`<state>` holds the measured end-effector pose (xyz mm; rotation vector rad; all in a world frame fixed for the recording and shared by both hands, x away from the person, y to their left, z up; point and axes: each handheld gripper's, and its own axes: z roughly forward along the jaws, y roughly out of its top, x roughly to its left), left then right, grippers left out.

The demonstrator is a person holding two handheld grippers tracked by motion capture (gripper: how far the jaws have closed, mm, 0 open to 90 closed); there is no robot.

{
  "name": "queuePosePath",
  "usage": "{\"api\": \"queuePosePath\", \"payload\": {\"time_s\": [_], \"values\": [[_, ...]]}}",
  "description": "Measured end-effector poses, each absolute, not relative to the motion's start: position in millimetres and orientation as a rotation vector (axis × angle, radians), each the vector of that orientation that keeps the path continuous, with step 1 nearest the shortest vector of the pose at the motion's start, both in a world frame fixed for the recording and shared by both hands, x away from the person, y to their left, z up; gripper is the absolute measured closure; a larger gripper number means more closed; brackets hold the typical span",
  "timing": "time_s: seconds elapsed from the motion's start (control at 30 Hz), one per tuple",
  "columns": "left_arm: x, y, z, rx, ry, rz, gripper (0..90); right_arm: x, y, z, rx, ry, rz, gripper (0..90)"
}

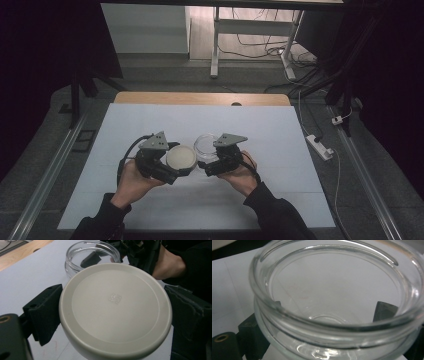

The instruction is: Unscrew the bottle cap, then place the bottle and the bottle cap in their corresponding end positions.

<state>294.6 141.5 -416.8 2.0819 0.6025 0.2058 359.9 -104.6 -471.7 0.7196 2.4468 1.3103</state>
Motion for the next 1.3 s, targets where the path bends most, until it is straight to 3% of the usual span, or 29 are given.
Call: {"api": "queuePosePath", "payload": {"time_s": [1.3], "values": [[295,111,-477,2.109,0.52,0.169,7.9,415,-99,-473,0.785,2.376,1.274,6.6]]}}
